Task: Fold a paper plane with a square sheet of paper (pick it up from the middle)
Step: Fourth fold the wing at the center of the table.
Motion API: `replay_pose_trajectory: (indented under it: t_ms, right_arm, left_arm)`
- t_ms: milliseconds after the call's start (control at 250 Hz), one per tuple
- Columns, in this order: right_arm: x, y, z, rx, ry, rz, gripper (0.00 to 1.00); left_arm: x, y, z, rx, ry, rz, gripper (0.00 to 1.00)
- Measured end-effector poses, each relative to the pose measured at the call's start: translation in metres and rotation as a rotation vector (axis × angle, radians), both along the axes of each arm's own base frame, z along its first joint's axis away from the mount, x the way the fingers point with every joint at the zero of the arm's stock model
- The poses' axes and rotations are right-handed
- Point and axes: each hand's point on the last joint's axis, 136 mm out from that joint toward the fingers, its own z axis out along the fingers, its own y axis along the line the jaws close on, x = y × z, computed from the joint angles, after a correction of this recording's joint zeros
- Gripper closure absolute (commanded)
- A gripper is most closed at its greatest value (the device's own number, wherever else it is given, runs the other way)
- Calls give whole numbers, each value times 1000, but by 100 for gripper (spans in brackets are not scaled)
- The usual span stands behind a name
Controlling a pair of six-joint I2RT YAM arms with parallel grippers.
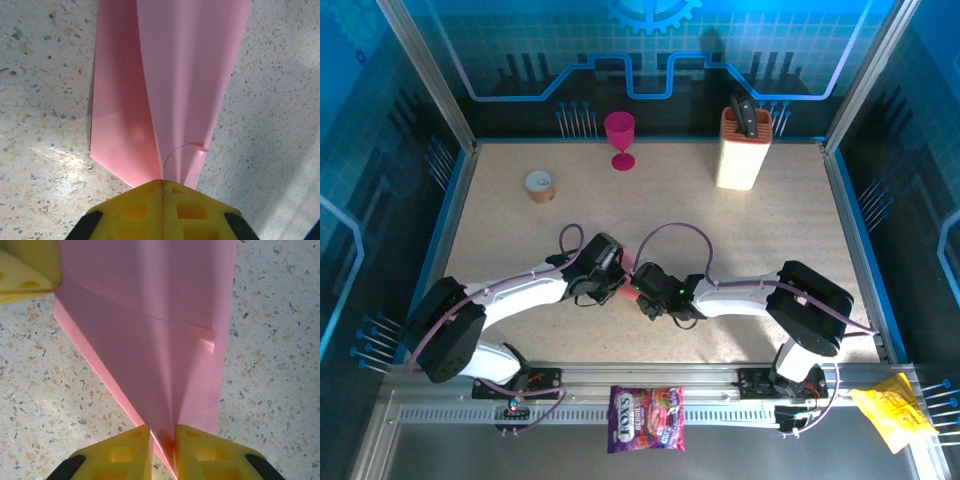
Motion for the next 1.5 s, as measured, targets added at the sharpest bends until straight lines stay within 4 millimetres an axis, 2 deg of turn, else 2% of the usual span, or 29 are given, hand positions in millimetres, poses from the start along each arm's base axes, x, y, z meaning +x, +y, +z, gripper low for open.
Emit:
replay_pose_trajectory:
  t_ms: [200, 511, 703, 903, 979, 1059, 1158, 1230, 1318, 1374, 1454, 1502]
  right_arm:
    - [0, -1, 0, -4, -1, -2, 81]
    - [1, -1, 0, -3, -3, -10, 96]
    - [2, -2, 0, 0, -1, -17, 100]
    - [3, -3, -2, 17, 15, -20, 100]
    - [3, -2, -4, 34, 29, -18, 100]
    - [3, -2, -4, 54, 48, -20, 100]
    - [4, -5, -6, 70, 81, -24, 100]
    - [4, -5, -7, 87, 103, -26, 100]
    - [4, -5, -7, 97, 118, -26, 100]
    - [4, -4, -7, 124, 152, -28, 100]
    - [7, -6, -7, 165, 193, -49, 100]
    - [10, -10, -8, 192, 219, -69, 100]
  left_arm:
    - [-1, -2, 2, -4, -4, -5, 100]
    - [-2, -3, 3, -2, -9, -12, 100]
    - [-3, -4, 3, 0, -11, -13, 100]
    - [-4, -5, 3, 2, -10, -18, 100]
    - [-5, -4, 4, 10, -13, -22, 87]
    - [-5, -2, 9, 23, -23, -21, 68]
    - [-1, 3, 22, 44, -67, -23, 54]
    - [1, 7, 32, 59, -101, -25, 52]
    - [2, 12, 39, 75, -123, -22, 56]
    - [2, 15, 40, 89, -131, -19, 66]
    - [1, 20, 40, 112, -145, -29, 88]
    - [0, 23, 38, 122, -144, -25, 93]
